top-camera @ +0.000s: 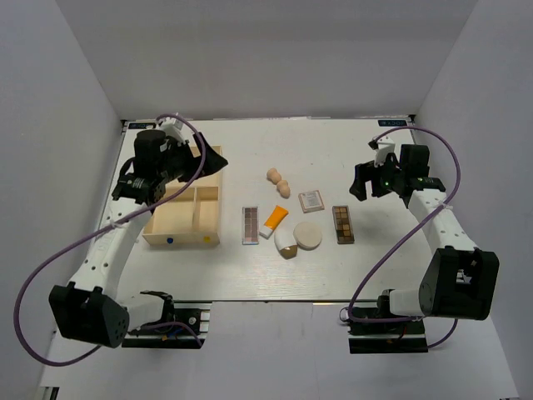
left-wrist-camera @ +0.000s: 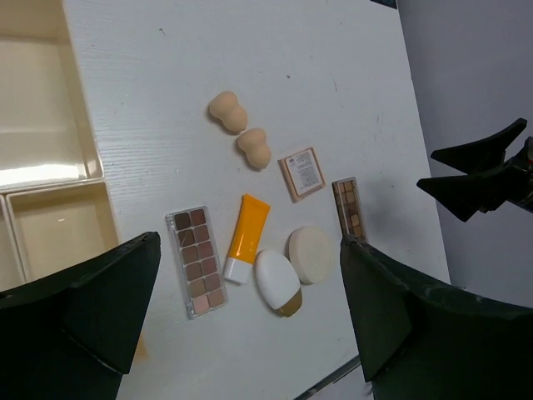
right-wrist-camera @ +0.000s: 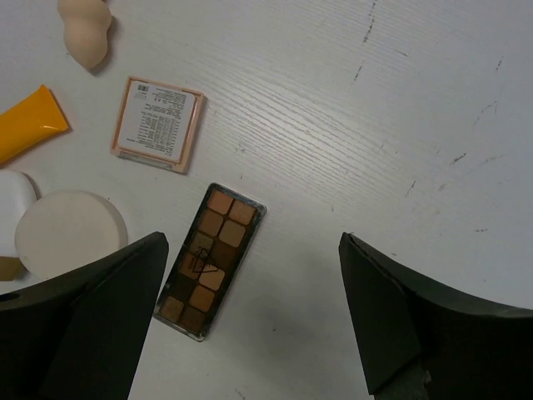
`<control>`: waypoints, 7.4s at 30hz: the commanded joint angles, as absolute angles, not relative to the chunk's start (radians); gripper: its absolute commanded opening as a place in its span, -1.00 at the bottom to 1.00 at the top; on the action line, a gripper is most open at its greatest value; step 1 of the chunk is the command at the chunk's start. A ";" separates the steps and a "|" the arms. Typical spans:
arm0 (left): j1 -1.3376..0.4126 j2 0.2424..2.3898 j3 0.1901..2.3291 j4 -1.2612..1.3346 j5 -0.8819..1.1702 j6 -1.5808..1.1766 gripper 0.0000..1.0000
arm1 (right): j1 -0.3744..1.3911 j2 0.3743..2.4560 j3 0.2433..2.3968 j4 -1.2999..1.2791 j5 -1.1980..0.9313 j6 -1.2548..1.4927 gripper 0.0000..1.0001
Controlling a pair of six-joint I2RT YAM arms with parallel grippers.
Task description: Organize the makeup
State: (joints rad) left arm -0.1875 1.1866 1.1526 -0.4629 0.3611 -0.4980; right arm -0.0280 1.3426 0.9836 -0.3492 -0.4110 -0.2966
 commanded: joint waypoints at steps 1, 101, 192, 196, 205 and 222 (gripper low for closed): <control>-0.221 1.218 1.219 -0.442 0.385 -0.503 0.96 | -0.029 1.332 0.973 -0.353 -0.456 -0.313 0.78; -0.336 1.709 1.600 -0.609 -0.396 -0.775 -0.53 | 0.241 1.426 0.995 -0.334 -0.628 -0.453 0.22; -0.178 0.978 0.959 -0.258 0.617 -0.769 -0.33 | 0.595 2.134 1.873 0.166 -0.368 0.130 -0.73; -0.268 1.109 1.015 -0.256 0.612 -0.752 -0.35 | 0.436 1.964 1.662 0.049 -0.406 0.051 -0.59; -0.633 1.540 1.242 -0.433 0.428 -0.664 -0.09 | 0.195 1.611 1.287 -0.204 -0.451 -0.075 0.43; -0.827 2.187 1.882 -0.891 0.134 -0.509 0.26 | -0.018 1.358 0.962 -0.183 -0.500 -0.052 0.44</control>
